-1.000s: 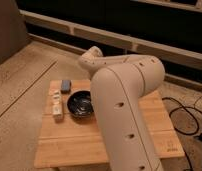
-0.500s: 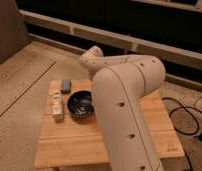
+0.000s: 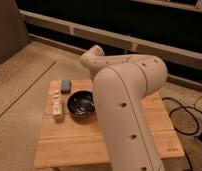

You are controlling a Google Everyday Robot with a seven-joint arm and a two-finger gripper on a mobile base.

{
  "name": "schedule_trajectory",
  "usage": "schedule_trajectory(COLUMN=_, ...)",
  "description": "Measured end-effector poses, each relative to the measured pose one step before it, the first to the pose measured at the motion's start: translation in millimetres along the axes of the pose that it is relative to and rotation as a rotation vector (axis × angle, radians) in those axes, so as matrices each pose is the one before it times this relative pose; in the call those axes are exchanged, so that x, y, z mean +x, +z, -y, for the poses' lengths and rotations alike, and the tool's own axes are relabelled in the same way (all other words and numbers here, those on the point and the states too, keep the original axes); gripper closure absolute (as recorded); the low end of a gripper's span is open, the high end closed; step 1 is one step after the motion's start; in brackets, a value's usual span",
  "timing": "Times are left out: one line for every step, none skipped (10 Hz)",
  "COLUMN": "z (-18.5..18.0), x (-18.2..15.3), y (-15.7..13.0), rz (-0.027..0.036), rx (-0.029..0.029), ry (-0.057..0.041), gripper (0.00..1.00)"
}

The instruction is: Place the pepper in the ceramic cup

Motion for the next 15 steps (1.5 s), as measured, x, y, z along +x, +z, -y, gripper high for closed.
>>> schedule_trajectory(z=0.14, x=-0.31, y=-0.82, rz=0.00173, rx=-0.00025, ry=-0.00025, gripper=0.43)
schedule_trajectory(z=-0.04, x=-0.20, y=-0.75, rz=0.00149, rx=-0.00014, ry=0.00082, gripper=0.43)
schedule_trajectory(z=0.14, x=-0.06, y=-0.73, rz=0.00072, rx=0.00041, ry=0.00054, gripper=0.43)
schedule_trajectory(z=-0.09, x=0.23, y=-0.34, rz=0.00018, rx=0.00021, ry=0.00035, gripper=0.43)
schedule_trajectory(z=-0.55, x=-0.03, y=-0.43, rz=0.00071, rx=-0.00048, ry=-0.00020, gripper=0.43)
schedule_trajectory(z=-0.29, x=-0.09, y=-0.41, rz=0.00098, rx=-0.00031, ry=-0.00010, gripper=0.43)
schedule_trajectory(z=-0.73, x=-0.52, y=-1.11, rz=0.00299, rx=-0.00283, ry=-0.00005, gripper=0.43)
schedule_trajectory(z=-1.09, x=-2.35, y=-4.17, rz=0.01167, rx=-0.00660, ry=0.00006, gripper=0.43)
schedule_trajectory(z=-0.89, x=-3.92, y=-6.73, rz=0.01840, rx=-0.00724, ry=-0.00050, gripper=0.43)
schedule_trajectory(z=-1.95, x=-6.81, y=-12.57, rz=0.03305, rx=-0.01029, ry=-0.00365, gripper=0.43)
schedule_trajectory(z=-2.29, x=-5.60, y=-10.47, rz=0.02755, rx=-0.00821, ry=-0.00476, gripper=0.43)
schedule_trajectory(z=-5.62, x=-8.01, y=-18.19, rz=0.04814, rx=-0.01823, ry=-0.01168, gripper=0.41)
schedule_trajectory(z=-5.17, x=-3.18, y=-8.60, rz=0.02333, rx=-0.01402, ry=-0.00937, gripper=0.38)
schedule_trajectory(z=-1.70, x=-1.49, y=-3.81, rz=0.00977, rx=-0.00521, ry=-0.00338, gripper=0.38)
schedule_trajectory(z=-0.29, x=0.73, y=0.95, rz=-0.00173, rx=0.00041, ry=-0.00098, gripper=0.38)
